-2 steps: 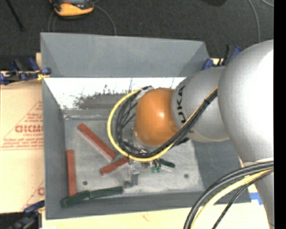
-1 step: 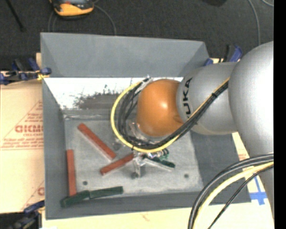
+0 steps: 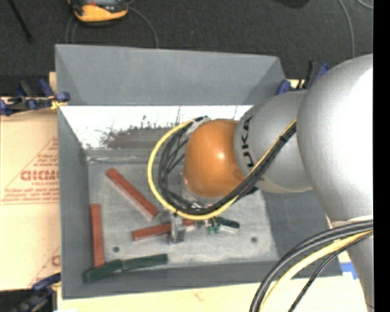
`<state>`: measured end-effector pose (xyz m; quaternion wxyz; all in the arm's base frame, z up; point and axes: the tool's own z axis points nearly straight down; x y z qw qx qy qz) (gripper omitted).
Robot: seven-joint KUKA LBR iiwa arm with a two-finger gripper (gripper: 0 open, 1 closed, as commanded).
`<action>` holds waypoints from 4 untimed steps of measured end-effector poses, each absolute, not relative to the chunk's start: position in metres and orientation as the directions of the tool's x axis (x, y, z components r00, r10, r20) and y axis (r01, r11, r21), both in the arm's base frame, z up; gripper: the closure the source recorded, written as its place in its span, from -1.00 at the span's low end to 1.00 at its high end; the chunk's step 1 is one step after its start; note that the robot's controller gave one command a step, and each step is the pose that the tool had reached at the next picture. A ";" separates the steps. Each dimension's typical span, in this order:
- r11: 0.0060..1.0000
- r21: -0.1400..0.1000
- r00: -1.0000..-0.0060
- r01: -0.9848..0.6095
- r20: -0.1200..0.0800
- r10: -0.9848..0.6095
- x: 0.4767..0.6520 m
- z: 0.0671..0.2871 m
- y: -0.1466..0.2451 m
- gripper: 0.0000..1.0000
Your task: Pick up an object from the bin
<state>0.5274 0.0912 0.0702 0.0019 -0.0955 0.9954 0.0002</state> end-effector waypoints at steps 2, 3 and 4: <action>0.982 0.001 -0.982 -0.190 -0.003 -0.190 0.527 0.072 0.091 1.00; 0.982 0.000 -0.982 -0.190 -0.001 -0.190 0.527 0.078 0.091 1.00; 0.982 0.000 -0.982 -0.189 -0.004 -0.189 0.528 0.085 0.091 1.00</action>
Offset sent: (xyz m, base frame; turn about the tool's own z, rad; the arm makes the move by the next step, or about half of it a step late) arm 0.0001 0.0000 0.0134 0.0000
